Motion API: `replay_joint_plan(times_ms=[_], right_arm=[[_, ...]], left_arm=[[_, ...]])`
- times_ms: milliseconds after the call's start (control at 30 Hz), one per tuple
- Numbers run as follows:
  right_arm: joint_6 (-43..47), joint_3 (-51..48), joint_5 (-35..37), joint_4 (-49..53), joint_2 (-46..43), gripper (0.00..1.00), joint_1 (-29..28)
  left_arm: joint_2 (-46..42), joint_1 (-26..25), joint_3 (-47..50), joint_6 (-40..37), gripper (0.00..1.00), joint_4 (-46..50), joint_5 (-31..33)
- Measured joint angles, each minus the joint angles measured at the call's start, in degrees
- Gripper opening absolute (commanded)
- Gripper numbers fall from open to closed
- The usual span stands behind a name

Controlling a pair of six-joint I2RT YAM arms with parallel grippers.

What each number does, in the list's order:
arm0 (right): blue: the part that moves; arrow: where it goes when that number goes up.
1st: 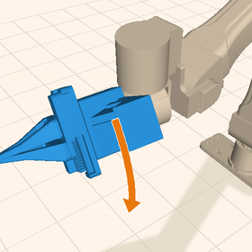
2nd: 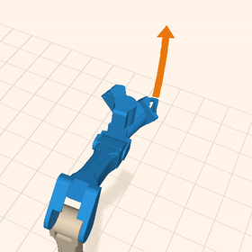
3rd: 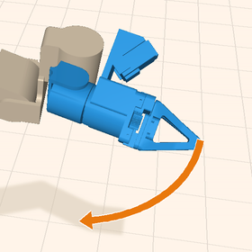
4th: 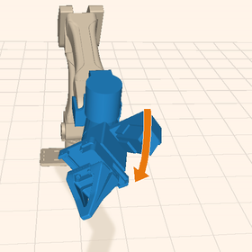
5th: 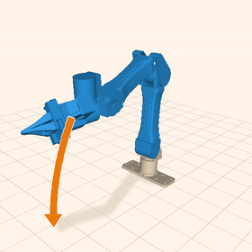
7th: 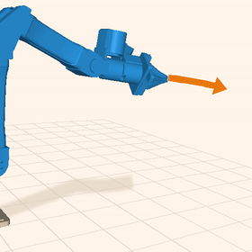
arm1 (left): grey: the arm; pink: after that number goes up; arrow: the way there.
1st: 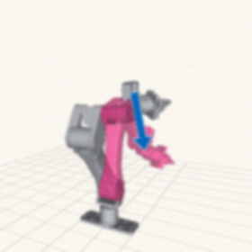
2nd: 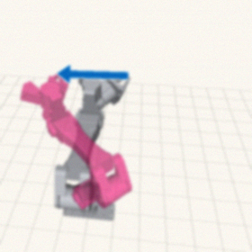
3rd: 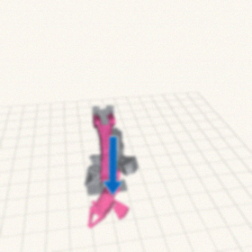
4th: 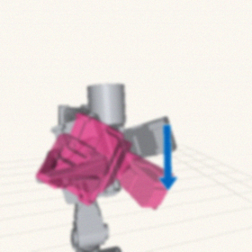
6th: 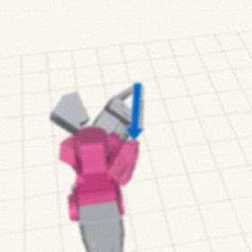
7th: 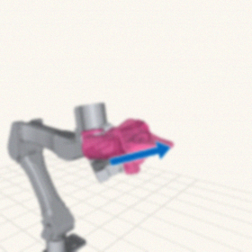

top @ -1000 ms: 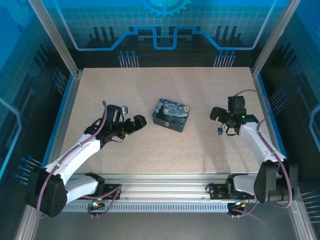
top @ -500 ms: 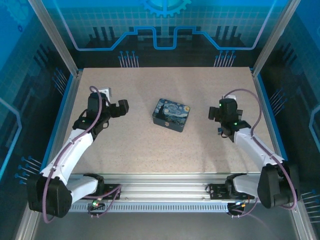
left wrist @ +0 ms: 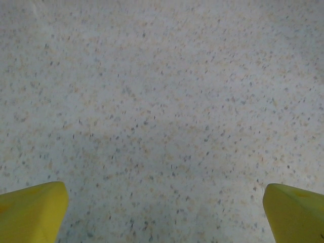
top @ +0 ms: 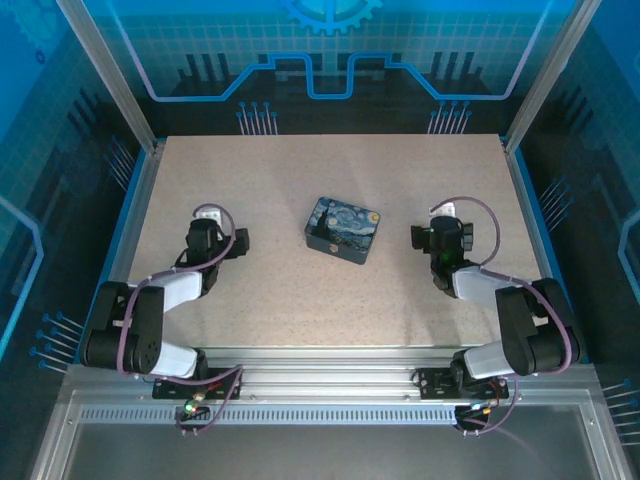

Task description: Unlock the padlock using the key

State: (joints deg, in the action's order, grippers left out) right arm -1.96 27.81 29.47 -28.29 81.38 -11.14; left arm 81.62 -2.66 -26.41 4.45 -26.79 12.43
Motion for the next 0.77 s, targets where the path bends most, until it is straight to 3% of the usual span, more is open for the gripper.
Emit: replay_joint_plan(times_ms=[200,767], right_arm=[[0.55,-2.97,-7.63,-9.49,2.34,1.00,3.34],[0.50,-4.26,-14.64,-14.73,4.70,1.00,5.20]], left_arm=[[6.12,1.01,6.01,-1.46,0.99,-20.61,-0.15],[7.37,-0.09,6.54,-3.08,0.99,-26.27,3.23]])
